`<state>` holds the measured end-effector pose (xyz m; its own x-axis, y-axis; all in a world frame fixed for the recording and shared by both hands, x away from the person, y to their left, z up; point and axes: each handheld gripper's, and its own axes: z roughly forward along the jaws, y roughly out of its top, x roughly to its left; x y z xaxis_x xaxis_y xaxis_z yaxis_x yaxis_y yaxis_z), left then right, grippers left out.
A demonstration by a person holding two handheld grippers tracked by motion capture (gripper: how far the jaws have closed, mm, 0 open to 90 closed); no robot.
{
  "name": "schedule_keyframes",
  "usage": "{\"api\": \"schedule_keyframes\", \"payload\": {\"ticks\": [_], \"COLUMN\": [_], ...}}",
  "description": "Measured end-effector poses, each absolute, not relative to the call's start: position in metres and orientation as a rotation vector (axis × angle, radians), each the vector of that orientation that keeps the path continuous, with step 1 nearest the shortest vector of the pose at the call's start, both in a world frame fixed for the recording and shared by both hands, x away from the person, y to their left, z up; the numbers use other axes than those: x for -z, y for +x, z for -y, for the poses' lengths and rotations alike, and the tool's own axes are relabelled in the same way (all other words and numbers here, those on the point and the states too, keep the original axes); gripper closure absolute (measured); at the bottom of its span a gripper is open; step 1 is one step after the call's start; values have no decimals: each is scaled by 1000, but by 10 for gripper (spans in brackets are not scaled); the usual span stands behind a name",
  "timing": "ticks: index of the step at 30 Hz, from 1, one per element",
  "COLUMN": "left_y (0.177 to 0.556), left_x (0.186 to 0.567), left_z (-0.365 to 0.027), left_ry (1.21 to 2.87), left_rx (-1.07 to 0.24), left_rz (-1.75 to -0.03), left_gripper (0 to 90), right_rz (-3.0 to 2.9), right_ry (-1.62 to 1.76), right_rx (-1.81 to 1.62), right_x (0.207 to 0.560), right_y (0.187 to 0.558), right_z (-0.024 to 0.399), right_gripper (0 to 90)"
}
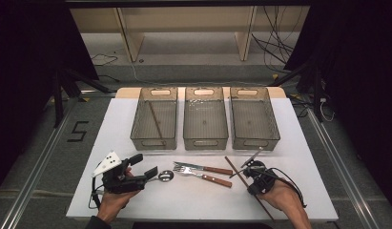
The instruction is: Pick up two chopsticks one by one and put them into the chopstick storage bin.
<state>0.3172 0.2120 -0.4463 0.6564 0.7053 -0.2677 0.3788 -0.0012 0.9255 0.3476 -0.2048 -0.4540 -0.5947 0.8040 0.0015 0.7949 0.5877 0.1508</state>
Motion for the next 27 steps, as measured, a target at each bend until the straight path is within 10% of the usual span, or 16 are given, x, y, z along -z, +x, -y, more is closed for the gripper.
{"api": "schedule_keyframes", "payload": {"ticks": [27], "left_y": [317], "left_x": [446], "left_z": [-212], "left_ry": [1615], "left_rx": [-324], "left_rz": [-912], "left_gripper": [156], "right_rz": [-2725], "right_ry": [1438], "right_rx": [-372], "right_x": [433], "right_y": [354], "right_z": [222], "right_gripper": [859]}}
